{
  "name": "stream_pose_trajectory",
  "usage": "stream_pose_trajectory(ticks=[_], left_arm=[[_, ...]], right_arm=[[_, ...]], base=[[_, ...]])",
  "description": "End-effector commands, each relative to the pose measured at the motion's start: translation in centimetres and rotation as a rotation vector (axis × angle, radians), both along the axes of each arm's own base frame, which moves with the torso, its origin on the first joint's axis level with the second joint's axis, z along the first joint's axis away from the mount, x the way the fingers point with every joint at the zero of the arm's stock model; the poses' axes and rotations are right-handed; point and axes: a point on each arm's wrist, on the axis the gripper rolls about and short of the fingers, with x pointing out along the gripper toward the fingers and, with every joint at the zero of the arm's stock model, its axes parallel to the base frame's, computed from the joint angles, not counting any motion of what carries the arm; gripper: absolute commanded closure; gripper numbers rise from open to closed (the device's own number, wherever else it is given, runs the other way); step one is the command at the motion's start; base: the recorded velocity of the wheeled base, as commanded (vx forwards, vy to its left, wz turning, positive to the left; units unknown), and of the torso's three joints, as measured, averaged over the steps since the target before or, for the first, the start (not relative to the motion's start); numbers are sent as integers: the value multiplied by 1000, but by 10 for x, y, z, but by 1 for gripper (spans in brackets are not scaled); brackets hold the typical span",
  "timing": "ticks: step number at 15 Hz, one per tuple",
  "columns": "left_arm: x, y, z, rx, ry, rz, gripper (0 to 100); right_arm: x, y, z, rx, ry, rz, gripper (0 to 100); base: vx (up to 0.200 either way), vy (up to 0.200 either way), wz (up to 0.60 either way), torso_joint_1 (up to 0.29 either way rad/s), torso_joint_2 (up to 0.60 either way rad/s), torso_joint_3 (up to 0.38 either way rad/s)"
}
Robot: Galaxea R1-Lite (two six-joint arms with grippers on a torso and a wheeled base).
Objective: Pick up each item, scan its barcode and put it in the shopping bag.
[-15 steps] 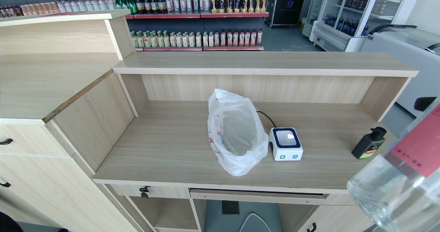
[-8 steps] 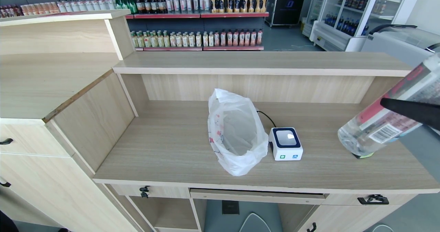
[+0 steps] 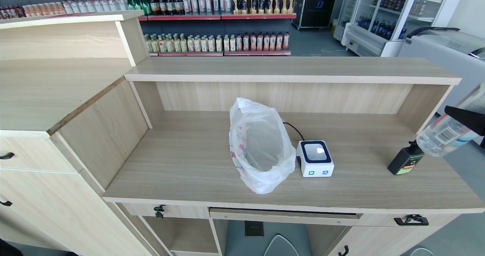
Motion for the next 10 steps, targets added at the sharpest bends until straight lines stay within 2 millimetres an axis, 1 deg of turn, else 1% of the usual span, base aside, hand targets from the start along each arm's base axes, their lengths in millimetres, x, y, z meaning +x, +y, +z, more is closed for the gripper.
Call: stream_pose_trajectory(ticks=[1, 3, 6, 10], left_arm=[[0, 0, 0, 0, 0, 1, 0], [0, 0, 0, 0, 0, 1, 0], [0, 0, 0, 0, 0, 1, 0], [0, 0, 0, 0, 0, 1, 0]], right_arm=[[10, -21, -12, -52, 50, -95, 100], [15, -26, -17, -72, 52, -115, 100], [16, -47, -20, -236, 74, -195, 100], [16, -62, -20, -309, 94, -255, 100]], base=[[0, 0, 0, 0, 0, 0], [0, 0, 0, 0, 0, 0], [0, 0, 0, 0, 0, 0], [0, 0, 0, 0, 0, 0]])
